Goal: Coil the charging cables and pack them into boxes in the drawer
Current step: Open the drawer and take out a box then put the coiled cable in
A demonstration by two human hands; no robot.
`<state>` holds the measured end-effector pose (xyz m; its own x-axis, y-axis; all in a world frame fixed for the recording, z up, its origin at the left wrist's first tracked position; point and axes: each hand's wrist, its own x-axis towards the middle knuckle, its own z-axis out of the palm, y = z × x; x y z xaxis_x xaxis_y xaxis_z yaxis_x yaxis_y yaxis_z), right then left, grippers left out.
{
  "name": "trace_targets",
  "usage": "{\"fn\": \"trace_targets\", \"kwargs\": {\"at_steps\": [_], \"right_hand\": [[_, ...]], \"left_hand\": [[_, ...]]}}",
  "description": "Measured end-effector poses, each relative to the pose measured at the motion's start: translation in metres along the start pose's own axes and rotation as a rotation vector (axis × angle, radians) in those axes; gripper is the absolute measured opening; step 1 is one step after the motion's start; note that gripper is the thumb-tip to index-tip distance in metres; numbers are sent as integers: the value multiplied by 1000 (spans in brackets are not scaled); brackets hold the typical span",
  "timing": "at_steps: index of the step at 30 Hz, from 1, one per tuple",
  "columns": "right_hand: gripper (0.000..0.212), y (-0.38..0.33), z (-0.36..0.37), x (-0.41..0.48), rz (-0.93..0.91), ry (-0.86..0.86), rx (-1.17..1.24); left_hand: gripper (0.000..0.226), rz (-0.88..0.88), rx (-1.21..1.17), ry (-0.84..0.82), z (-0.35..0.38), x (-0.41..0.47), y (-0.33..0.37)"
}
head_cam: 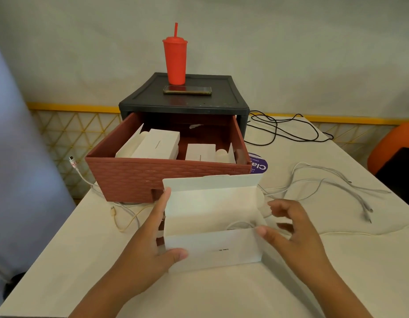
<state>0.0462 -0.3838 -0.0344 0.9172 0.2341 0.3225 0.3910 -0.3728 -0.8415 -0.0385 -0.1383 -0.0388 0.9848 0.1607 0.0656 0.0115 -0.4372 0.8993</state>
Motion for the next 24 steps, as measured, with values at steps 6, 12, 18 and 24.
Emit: {"fn": "trace_targets", "kwargs": {"at_steps": [6, 12, 18, 24], "right_hand": [[60, 11, -5, -15, 200, -118, 159], [29, 25, -51, -21, 332, 139, -16], [26, 46, -102, -35, 507, 151, -200], [35, 56, -123, -34, 577, 154, -404]], "left_hand": [[95, 26, -95, -103, 29, 6, 11], [69, 37, -150, -180, 85, 11, 33], [74, 43, -94, -356, 137, 15, 42], [60, 84, -8, -309, 160, 21, 49]]}}
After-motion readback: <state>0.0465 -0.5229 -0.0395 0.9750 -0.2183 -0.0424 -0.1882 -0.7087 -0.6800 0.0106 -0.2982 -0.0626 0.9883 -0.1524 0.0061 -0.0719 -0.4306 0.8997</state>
